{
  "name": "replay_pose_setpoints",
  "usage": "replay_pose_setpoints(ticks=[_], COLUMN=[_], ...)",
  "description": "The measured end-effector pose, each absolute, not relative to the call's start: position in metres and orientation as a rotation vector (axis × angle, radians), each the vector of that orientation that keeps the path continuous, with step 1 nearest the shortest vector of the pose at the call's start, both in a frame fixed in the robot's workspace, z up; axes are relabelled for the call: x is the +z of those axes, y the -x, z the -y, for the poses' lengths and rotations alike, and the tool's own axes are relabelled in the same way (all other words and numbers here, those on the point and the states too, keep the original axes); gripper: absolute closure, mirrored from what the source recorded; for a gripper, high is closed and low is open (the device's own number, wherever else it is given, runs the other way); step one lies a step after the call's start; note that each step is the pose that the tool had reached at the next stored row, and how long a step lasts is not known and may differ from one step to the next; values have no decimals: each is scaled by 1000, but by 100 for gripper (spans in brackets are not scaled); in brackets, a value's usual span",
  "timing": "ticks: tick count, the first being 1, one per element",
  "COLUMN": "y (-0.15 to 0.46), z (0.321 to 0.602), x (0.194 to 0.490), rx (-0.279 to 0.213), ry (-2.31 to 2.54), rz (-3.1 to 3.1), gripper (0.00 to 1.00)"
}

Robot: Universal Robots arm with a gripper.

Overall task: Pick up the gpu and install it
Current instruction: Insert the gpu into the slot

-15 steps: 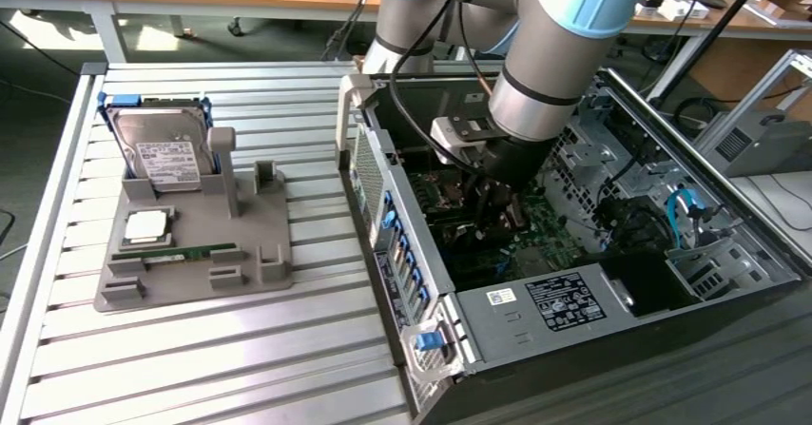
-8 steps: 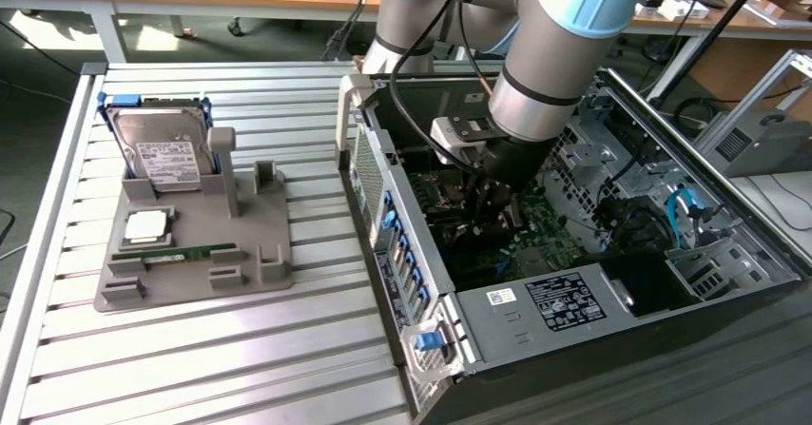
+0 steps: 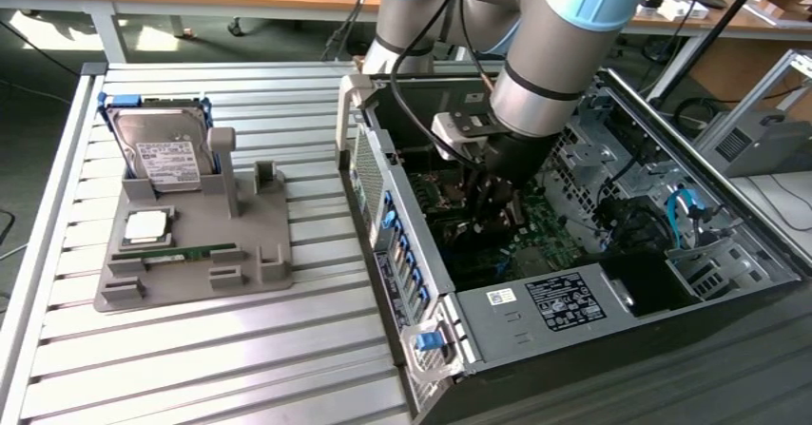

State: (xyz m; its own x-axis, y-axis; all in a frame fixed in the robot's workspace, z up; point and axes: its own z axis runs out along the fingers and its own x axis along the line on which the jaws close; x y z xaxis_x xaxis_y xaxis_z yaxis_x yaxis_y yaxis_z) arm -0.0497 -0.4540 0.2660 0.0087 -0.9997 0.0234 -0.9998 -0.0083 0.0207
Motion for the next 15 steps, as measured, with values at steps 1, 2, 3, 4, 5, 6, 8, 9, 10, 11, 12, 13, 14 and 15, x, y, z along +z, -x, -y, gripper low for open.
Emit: replay_pose_setpoints(ticks=[1,2,3,4,5,6,8,9,10,11,12,13,14,15], y=[50,50,50,50,50,50,50,50,50,50,50,50,50,50], z=[454,454,454,454,454,454,454,454,454,454,454,454,454,454], x=[266,266,267,267,267,267,267,267,267,267,267,267,267,267], rx=[2,2,2,2,2,-4,-26,-32,-32,-32,-32,-33,-33,-41], ry=[-2209,-2209,-2209,-2209,-2210,-2211,-2220,-2222,-2223,-2222,-2223,-2223,-2223,-2226], rz=[2191,2191,2191,2191,2191,2194,2206,2208,2209,2209,2209,2209,2209,2212], gripper=[73,73,73,73,73,73,73,73,73,73,73,73,73,73])
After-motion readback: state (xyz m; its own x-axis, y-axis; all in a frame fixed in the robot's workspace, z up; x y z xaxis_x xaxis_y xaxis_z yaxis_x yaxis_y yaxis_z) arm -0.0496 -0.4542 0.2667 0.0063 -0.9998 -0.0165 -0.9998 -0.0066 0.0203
